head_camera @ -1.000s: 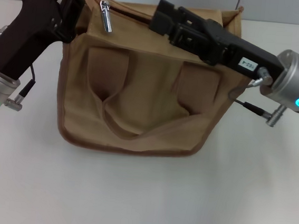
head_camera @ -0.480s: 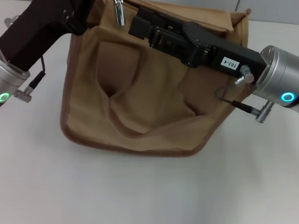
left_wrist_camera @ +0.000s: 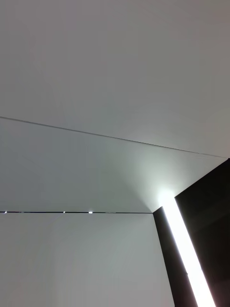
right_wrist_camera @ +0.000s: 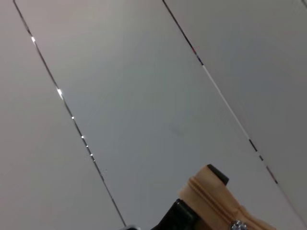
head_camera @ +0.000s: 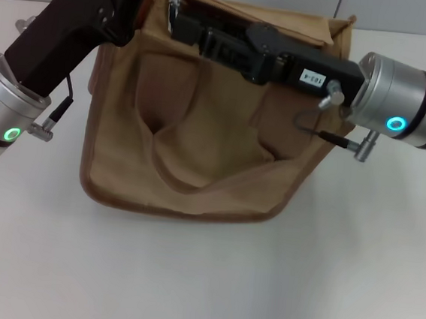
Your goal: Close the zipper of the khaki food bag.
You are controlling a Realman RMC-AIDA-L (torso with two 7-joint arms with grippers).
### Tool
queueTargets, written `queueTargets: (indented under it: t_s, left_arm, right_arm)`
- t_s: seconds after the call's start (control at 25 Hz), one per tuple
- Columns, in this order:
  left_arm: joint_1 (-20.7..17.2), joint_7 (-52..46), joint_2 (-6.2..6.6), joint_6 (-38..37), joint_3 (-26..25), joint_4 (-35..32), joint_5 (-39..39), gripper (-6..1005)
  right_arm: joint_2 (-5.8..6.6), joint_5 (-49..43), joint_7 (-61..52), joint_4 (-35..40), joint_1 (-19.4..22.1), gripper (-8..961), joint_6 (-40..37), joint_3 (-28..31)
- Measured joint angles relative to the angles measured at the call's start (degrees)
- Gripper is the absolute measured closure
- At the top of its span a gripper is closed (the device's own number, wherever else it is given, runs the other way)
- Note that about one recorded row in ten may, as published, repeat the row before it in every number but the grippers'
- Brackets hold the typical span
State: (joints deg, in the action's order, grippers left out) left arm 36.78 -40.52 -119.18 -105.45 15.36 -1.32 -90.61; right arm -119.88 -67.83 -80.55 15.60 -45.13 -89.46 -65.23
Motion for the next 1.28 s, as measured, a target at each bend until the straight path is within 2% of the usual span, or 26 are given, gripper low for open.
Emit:
queueTargets:
  t_s: [0.32, 0.72, 0.92, 1.28]
  left_arm:
    - [0.2, 0.0, 0.00, -0.1, 0.0, 0.0, 0.0, 940]
    - [0.9, 0.1, 0.01, 0.0, 0.0, 0.0, 0.0, 940]
    - [1.2, 0.2, 0.01, 0.1, 0.0, 0.0, 0.0, 940]
    - [1.5, 0.0, 0.00, 0.3, 0.1, 0.0, 0.0, 940]
  right_arm:
    - [0.00, 0.8, 0.0, 0.6, -0.6, 567, -1.9, -1.7]
    - [0.00, 0.9, -0.4, 0.6, -0.7, 570, 1.7, -1.9]
    - [0.00, 0.9, -0.5, 0.8, -0.6, 572, -1.2, -2.5]
    - [0.05, 1.2, -1.2, 2.8, 0.1, 575, 1.1, -4.0]
